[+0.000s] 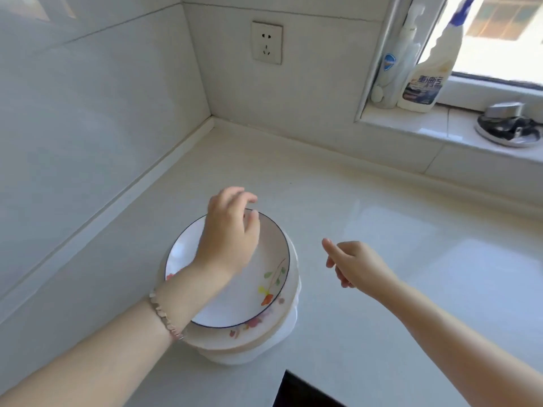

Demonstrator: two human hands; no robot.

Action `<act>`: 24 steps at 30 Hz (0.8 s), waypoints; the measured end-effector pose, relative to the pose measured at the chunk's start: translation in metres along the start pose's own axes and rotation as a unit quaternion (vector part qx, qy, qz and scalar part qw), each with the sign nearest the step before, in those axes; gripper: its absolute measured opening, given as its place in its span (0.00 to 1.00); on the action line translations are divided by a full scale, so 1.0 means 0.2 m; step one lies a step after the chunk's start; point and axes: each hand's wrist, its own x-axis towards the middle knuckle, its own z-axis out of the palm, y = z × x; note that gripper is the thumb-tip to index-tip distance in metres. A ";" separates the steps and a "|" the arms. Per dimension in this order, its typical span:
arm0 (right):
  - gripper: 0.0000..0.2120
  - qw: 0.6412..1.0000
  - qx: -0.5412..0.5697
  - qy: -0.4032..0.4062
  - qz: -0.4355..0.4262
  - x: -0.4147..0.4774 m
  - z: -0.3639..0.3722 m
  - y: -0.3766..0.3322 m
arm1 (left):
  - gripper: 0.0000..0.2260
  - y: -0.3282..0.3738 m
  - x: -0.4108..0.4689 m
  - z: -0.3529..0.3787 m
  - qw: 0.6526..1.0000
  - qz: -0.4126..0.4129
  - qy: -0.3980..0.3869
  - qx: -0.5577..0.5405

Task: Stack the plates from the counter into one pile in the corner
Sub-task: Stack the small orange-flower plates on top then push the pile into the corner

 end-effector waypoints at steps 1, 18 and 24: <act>0.19 1.000 0.010 0.010 0.016 0.00 -0.06 0.06 | 0.12 0.08 0.04 0.06 0.998 0.016 -0.057 -0.005; 0.07 0.938 0.178 0.162 0.249 -0.48 -1.32 1.80 | 0.09 1.71 -0.29 1.71 0.866 0.077 -0.494 0.009; 0.11 0.728 0.492 0.330 0.346 -0.65 -1.80 2.54 | 0.12 2.16 -0.51 2.15 0.859 0.118 -0.494 0.072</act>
